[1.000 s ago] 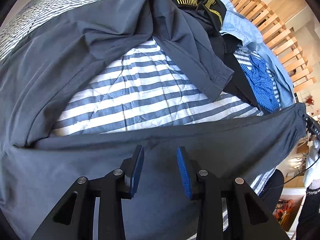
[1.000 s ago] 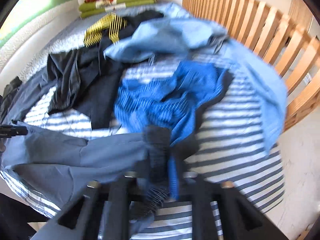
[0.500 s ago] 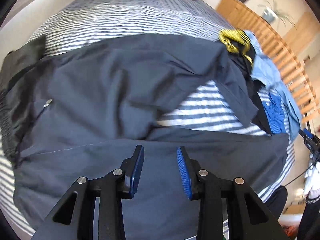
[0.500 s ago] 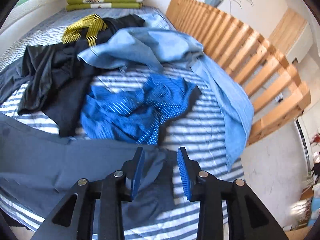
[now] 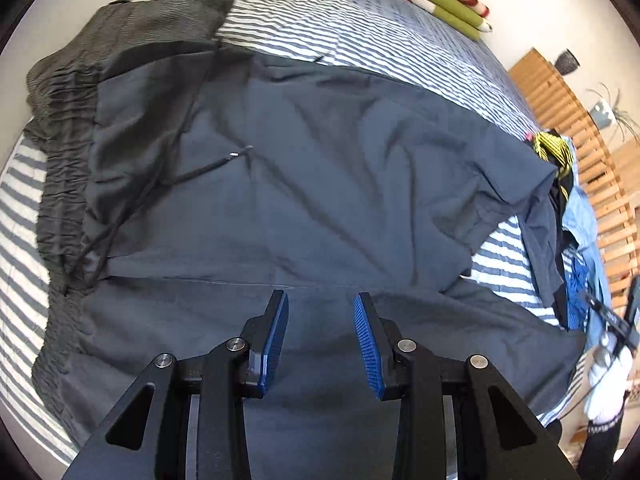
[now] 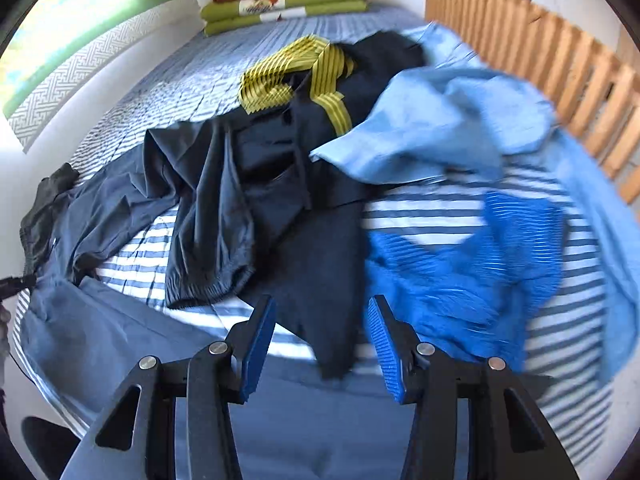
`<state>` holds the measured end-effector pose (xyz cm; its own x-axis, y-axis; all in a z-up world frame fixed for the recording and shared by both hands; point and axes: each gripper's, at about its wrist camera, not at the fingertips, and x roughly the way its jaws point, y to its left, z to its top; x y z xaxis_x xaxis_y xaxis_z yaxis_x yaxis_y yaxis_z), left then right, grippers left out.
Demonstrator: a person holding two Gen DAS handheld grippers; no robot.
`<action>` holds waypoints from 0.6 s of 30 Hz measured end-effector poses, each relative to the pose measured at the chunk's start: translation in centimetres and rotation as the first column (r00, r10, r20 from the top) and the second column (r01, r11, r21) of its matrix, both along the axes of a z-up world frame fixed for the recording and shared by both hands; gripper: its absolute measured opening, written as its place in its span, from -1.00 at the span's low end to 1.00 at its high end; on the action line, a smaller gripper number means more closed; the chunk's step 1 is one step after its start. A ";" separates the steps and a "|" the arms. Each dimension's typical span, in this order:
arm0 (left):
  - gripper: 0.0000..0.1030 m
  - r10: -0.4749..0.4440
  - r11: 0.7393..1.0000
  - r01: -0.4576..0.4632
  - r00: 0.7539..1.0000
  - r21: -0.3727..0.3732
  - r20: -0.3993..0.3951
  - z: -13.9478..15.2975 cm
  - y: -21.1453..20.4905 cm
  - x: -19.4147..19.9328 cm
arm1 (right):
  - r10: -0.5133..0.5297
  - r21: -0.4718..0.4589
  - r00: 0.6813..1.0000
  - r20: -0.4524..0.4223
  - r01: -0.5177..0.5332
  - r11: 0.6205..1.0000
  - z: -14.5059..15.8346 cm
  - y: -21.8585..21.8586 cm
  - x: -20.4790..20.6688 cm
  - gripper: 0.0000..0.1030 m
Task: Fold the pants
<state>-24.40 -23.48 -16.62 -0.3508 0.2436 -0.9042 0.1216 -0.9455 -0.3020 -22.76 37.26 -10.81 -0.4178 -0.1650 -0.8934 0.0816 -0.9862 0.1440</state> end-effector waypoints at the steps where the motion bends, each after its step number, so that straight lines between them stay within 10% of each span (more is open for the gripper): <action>1: -0.28 -0.021 1.000 0.021 1.000 0.004 -0.003 0.1 0.6 -0.1 | 0.006 -0.034 1.000 0.022 -0.005 0.999 -1.0 -0.9 -1.0 -0.14; 9: -0.28 -0.106 0.994 0.107 0.994 0.032 -0.023 0.4 5.1 -1.1 | -0.005 -0.063 0.989 0.148 0.015 0.998 -6.4 -5.1 -5.4 -0.15; 11: -0.28 -0.122 0.992 0.122 0.992 0.022 -0.017 0.3 5.9 -1.3 | -0.008 -0.110 0.987 0.160 0.026 0.994 -6.6 -5.2 -5.6 -0.72; 18: -0.28 -0.207 0.978 0.208 0.977 0.030 -0.043 1.3 9.5 -2.4 | -0.052 -0.004 0.998 -0.025 0.052 0.999 1.1 -1.3 -4.0 -0.84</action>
<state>-26.78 -13.97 -15.27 -0.3246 0.3457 -0.8804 -0.0889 -0.9378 -0.3355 -26.79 35.95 -9.71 -0.4478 -0.1452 -0.8822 0.0342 -0.9888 0.1454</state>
